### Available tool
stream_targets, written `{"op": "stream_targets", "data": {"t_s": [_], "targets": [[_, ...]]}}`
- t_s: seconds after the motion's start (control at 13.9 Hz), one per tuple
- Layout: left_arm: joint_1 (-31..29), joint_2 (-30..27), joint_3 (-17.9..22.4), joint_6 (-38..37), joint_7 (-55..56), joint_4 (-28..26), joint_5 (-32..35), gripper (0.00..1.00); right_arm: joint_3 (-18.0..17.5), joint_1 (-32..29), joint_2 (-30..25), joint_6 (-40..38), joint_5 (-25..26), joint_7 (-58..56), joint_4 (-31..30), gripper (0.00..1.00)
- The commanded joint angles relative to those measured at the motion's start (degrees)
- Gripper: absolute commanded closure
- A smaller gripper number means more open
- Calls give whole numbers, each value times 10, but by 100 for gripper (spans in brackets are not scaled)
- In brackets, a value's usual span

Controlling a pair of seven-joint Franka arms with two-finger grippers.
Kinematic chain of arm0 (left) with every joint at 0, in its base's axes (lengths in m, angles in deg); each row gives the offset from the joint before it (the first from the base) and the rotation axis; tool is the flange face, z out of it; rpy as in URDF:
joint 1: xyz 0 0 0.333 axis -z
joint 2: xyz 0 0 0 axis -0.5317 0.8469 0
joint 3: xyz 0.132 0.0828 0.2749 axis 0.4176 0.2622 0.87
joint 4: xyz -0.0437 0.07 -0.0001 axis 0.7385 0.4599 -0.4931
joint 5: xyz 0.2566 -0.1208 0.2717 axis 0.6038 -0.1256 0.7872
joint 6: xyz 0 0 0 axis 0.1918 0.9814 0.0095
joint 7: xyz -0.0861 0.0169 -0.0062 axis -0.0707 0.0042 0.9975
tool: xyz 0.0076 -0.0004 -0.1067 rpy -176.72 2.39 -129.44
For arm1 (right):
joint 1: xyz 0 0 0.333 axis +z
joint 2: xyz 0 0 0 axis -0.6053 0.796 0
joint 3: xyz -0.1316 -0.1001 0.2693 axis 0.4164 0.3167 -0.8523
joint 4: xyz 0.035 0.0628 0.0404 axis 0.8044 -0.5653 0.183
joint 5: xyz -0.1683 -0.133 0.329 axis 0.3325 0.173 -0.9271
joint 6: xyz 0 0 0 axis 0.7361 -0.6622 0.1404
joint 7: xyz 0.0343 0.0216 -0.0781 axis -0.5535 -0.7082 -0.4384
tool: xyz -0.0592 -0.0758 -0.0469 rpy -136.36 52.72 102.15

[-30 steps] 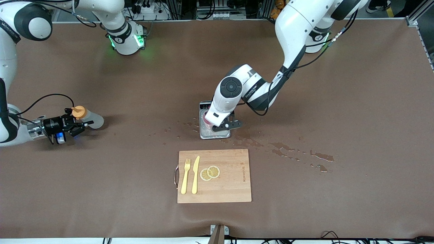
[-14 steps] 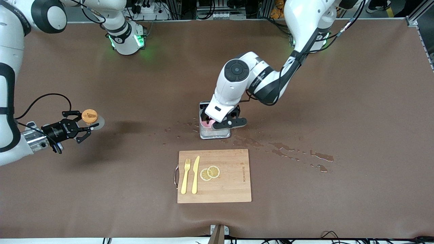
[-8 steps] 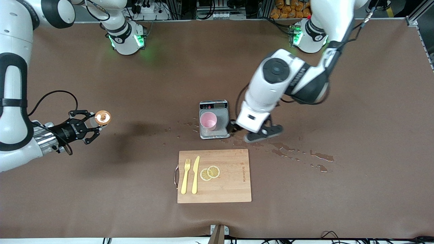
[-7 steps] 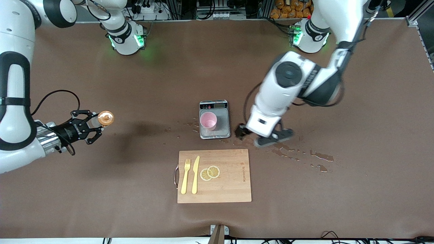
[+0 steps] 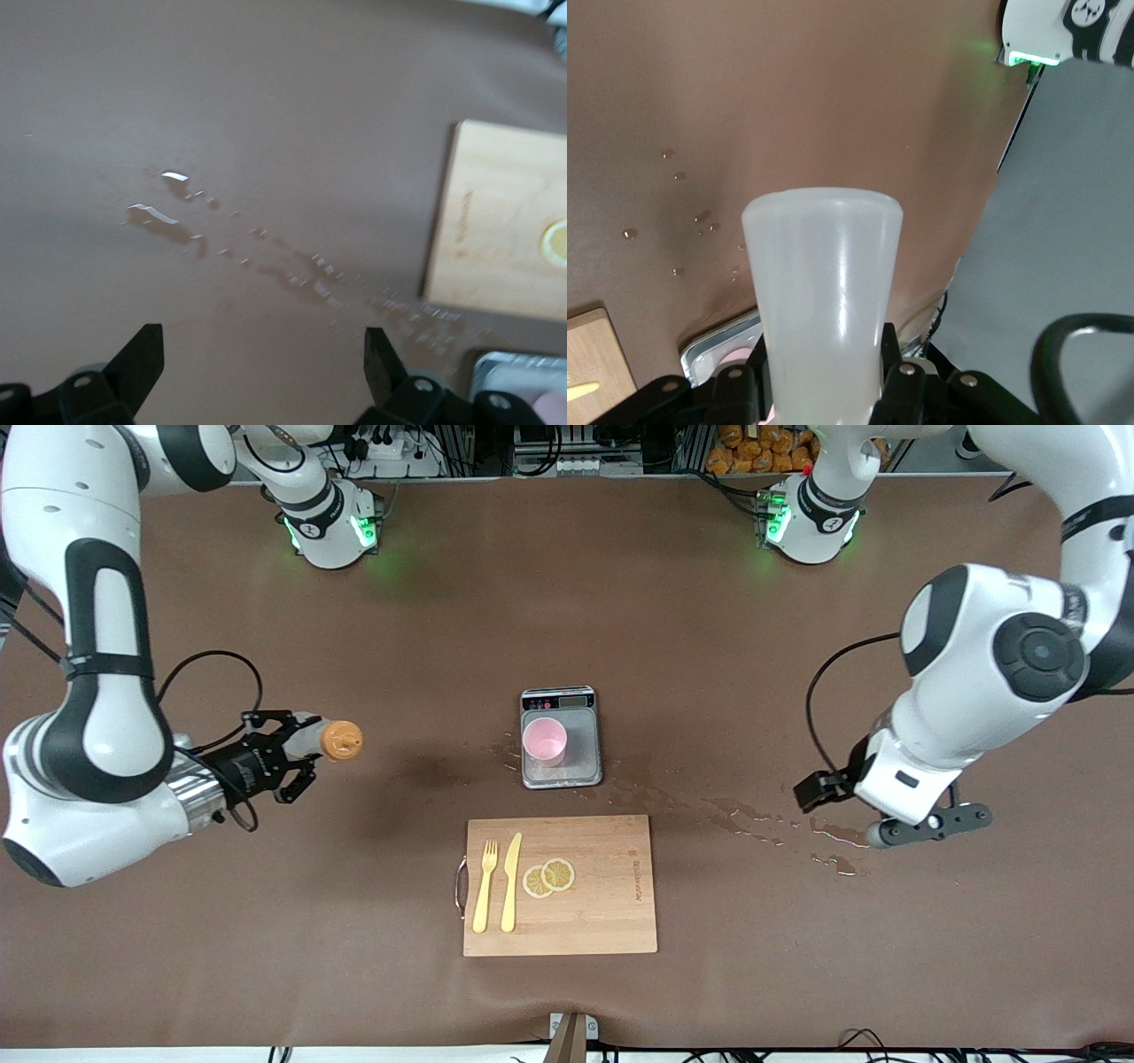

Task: Add sauce to pink cup with both arms
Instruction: 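Bring the bottle nozzle over the pink cup with the right gripper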

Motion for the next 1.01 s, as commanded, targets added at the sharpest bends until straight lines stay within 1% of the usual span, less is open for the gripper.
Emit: {"op": "stream_targets", "data": {"t_s": [0.0, 0.22, 0.29, 0.43, 0.58, 0.65, 0.79, 0.87, 0.94], "targets": [[-30, -81, -8, -28, -55, -72, 3, 0, 5, 25, -8, 11, 7, 78, 7, 52], [-49, -153, -2, -30, -130, -137, 1, 0, 6, 65, -8, 24, 20, 163, 8, 52], [-69, -168, -5, -30, -142, -152, 0, 0, 6, 83, -8, 29, 35, 190, 8, 52], [-75, -181, -8, -33, -145, -159, 0, 0, 6, 118, -8, 36, 76, 230, 8, 52], [-63, -194, 0, -58, -159, -154, 0, 0, 5, 140, -6, 45, 86, 263, 8, 52], [-54, -208, 18, -76, -167, -154, 0, 0, 5, 151, -5, 45, 98, 267, 8, 52], [-8, -234, 71, -112, -192, -152, -2, 0, 4, 172, -3, 45, 138, 269, 7, 52], [9, -242, 91, -130, -203, -142, -1, 0, 4, 182, -2, 45, 152, 269, 6, 52], [10, -244, 94, -150, -214, -131, -2, 0, 4, 191, -1, 45, 166, 270, 3, 52]]}}
